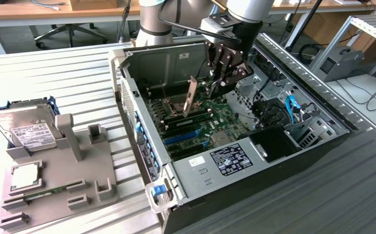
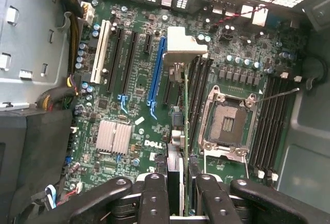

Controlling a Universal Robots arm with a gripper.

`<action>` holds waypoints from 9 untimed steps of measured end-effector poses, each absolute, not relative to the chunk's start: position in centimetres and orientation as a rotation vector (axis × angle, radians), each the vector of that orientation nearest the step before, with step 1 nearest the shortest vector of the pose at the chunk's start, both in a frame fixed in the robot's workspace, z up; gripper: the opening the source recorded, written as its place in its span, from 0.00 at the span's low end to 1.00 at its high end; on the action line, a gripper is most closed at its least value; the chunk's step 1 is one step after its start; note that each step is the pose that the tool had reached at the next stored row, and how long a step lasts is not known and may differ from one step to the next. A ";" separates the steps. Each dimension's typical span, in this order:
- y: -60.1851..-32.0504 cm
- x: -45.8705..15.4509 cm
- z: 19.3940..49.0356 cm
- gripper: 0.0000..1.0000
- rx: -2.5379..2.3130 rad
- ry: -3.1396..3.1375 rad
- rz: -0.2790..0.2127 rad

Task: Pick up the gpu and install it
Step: 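Insert the gpu into the slot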

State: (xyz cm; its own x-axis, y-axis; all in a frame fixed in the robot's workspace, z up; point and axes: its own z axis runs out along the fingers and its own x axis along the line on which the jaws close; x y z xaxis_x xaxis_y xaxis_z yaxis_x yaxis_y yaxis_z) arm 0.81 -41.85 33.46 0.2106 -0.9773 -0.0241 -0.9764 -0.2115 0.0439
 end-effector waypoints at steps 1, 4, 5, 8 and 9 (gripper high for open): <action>-41.8 0.8 33.5 0.26 2.429 -1.961 -0.072; -41.8 0.8 33.4 0.26 2.404 -1.992 -0.073; -41.8 0.8 33.4 0.26 2.389 -2.011 -0.073; -41.9 0.8 33.3 0.26 2.331 -2.079 -0.074; -41.8 0.8 33.3 0.26 2.315 -2.098 -0.074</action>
